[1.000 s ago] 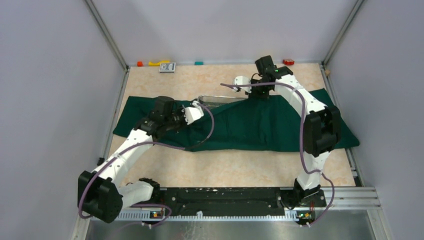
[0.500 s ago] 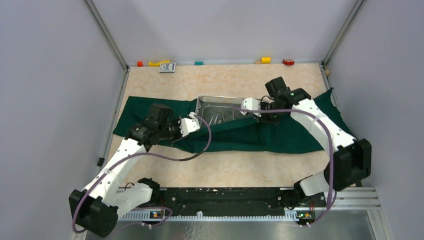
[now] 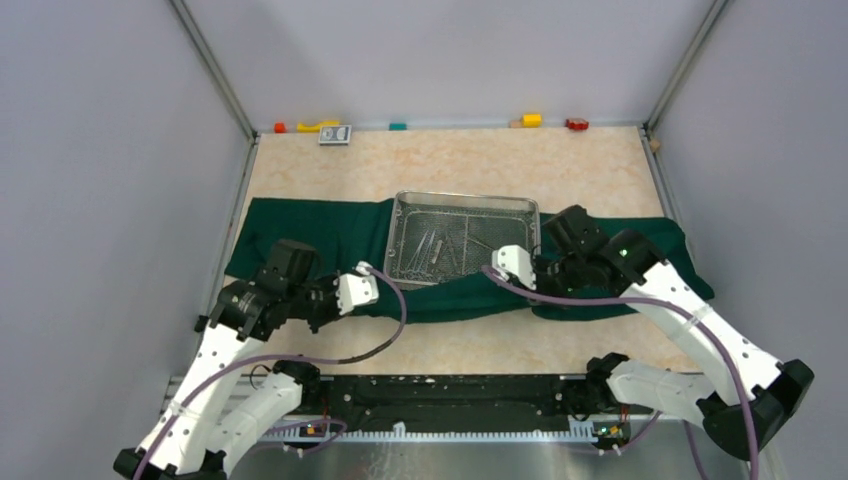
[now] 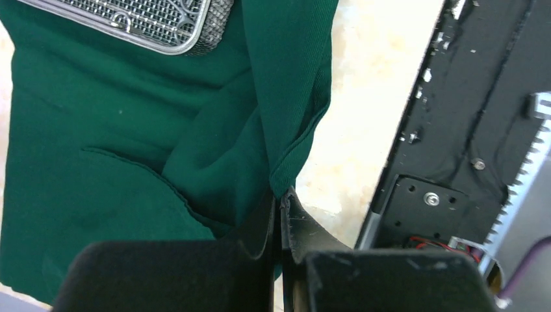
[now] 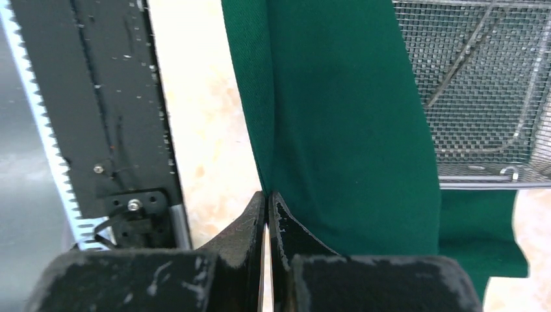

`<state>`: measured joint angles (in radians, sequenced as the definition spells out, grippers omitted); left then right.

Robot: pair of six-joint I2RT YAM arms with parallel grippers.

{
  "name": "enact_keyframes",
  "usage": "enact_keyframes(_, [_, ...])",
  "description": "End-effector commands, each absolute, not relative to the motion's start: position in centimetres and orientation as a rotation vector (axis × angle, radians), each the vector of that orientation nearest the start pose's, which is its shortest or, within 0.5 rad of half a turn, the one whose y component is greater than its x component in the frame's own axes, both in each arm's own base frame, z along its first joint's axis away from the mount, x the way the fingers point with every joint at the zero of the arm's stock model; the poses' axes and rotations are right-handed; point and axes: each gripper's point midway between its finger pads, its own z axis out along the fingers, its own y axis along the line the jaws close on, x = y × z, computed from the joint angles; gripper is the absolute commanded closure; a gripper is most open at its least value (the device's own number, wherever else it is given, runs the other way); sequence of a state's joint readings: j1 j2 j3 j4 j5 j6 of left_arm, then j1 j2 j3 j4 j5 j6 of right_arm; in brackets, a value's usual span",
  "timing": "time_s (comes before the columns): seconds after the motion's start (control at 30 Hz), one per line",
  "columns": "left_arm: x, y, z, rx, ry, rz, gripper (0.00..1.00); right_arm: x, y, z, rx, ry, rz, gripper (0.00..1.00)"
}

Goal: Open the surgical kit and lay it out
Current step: Open the surgical kit at the center of the board.

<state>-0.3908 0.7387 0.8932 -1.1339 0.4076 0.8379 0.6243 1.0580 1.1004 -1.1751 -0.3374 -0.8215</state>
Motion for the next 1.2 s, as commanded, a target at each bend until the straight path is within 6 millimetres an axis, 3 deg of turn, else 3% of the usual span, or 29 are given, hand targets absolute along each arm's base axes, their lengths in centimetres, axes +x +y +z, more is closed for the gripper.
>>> enact_keyframes(0.0, [11.0, -8.5, 17.4, 1.590, 2.007, -0.337, 1.00, 11.3, 12.6, 16.7, -1.817, 2.094, 0.452, 1.00])
enact_keyframes(0.17, [9.1, -8.2, 17.4, 1.600, 2.036, -0.387, 0.97, 9.4, 10.9, 15.4, -1.840, 2.177, 0.455, 1.00])
enact_keyframes(0.3, [8.5, -7.6, 16.0, 1.596, 2.071, -0.373, 0.93, 8.3, 9.6, 14.4, -1.865, 2.230, 0.428, 1.00])
enact_keyframes(0.43, [8.5, -7.0, 15.2, 1.602, 2.112, -0.349, 0.92, 7.5, 8.5, 13.7, -1.901, 2.279, 0.412, 1.00])
enact_keyframes(0.53, [9.1, -6.4, 15.5, 1.608, 2.119, -0.285, 0.85, 7.3, 8.0, 13.6, -1.915, 2.317, 0.393, 0.98])
enact_keyframes(0.6, [9.5, -5.9, 15.4, 1.631, 2.115, -0.242, 0.76, 7.4, 7.9, 13.5, -1.930, 2.322, 0.382, 0.90])
enact_keyframes(0.63, [9.6, -5.7, 15.3, 1.644, 2.116, -0.229, 0.67, 7.5, 7.9, 13.6, -1.932, 2.320, 0.374, 0.85])
enact_keyframes(0.7, [9.8, -5.4, 15.1, 1.673, 2.118, -0.205, 0.49, 7.9, 8.0, 13.6, -1.940, 2.304, 0.365, 0.46])
enact_keyframes(0.73, [9.9, -5.3, 15.0, 1.689, 2.117, -0.193, 0.43, 8.1, 8.1, 13.7, -1.946, 2.291, 0.360, 0.34])
enact_keyframes(0.83, [11.4, -5.1, 15.5, 1.688, 2.091, -0.126, 0.36, 9.8, 9.0, 14.4, -1.912, 2.203, 0.321, 0.31])
enact_keyframes(0.9, [13.2, -5.4, 16.2, 1.652, 2.060, -0.072, 0.33, 12.1, 10.1, 15.6, -1.813, 2.132, 0.256, 0.31])
enact_keyframes(1.0, [17.3, -6.1, 17.3, 1.515, 2.034, 0.019, 0.28, 16.0, 11.3, 17.4, -1.619, 2.085, 0.166, 0.27])
enact_keyframes(1.1, [22.2, -6.8, 17.7, 1.359, 2.032, 0.102, 0.21, 21.3, 10.2, 18.5, -1.356, 2.145, 0.121, 0.26])
enact_keyframes(1.17, [25.5, -7.2, 18.0, 1.247, 2.022, 0.134, 0.18, 25.6, 8.1, 19.1, -1.150, 2.184, 0.089, 0.27])
